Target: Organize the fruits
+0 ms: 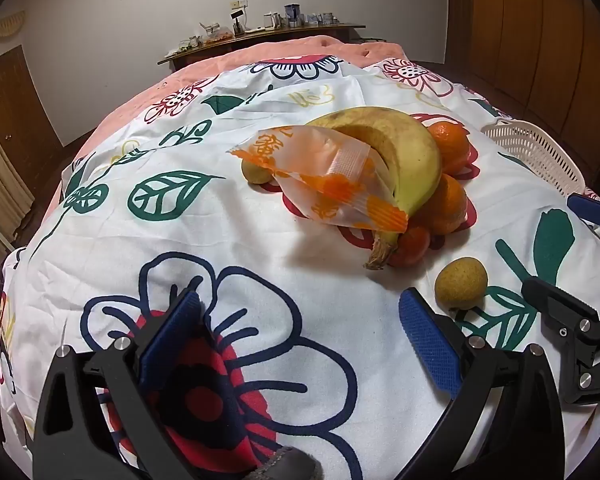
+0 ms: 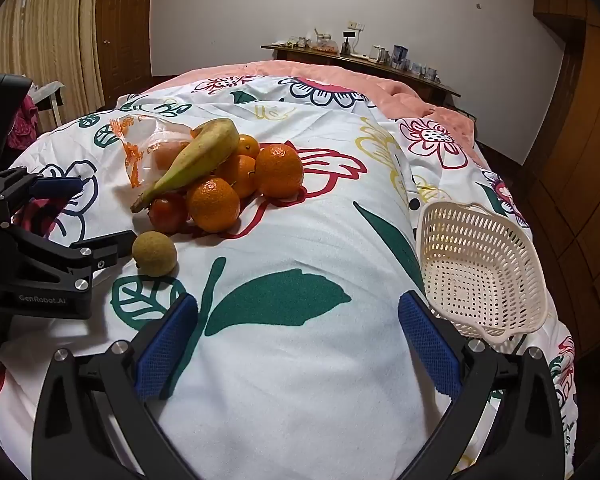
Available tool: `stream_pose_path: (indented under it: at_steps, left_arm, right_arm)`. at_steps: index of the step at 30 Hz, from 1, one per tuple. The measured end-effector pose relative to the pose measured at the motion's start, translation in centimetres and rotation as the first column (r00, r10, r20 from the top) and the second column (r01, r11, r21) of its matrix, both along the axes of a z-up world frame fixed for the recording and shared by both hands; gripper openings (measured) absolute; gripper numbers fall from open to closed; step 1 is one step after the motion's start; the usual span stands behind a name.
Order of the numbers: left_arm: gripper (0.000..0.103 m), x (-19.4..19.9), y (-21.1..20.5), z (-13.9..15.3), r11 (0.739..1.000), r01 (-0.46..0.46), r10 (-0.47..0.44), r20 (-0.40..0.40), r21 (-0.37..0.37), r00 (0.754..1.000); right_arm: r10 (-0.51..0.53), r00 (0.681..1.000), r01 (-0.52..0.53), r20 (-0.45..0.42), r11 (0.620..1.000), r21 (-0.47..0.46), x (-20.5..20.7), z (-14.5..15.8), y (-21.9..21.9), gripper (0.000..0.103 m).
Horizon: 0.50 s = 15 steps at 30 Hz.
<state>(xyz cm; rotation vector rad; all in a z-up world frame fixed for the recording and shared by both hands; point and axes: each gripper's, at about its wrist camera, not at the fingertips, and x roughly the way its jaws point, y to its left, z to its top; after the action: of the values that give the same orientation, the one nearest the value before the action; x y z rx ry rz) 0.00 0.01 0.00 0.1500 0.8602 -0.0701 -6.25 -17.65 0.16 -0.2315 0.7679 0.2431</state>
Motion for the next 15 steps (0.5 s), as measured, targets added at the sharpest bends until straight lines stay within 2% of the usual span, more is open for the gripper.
stream_pose_path:
  at_steps: [15]
  left_arm:
    - [0.101,0.14,0.01,-0.03,1.0,-0.001,0.001,0.004,0.007,1.0]
  right_arm:
    - [-0.012,1.0,0.012,0.021,1.0,0.003,-0.34,-0.16,0.0,0.098]
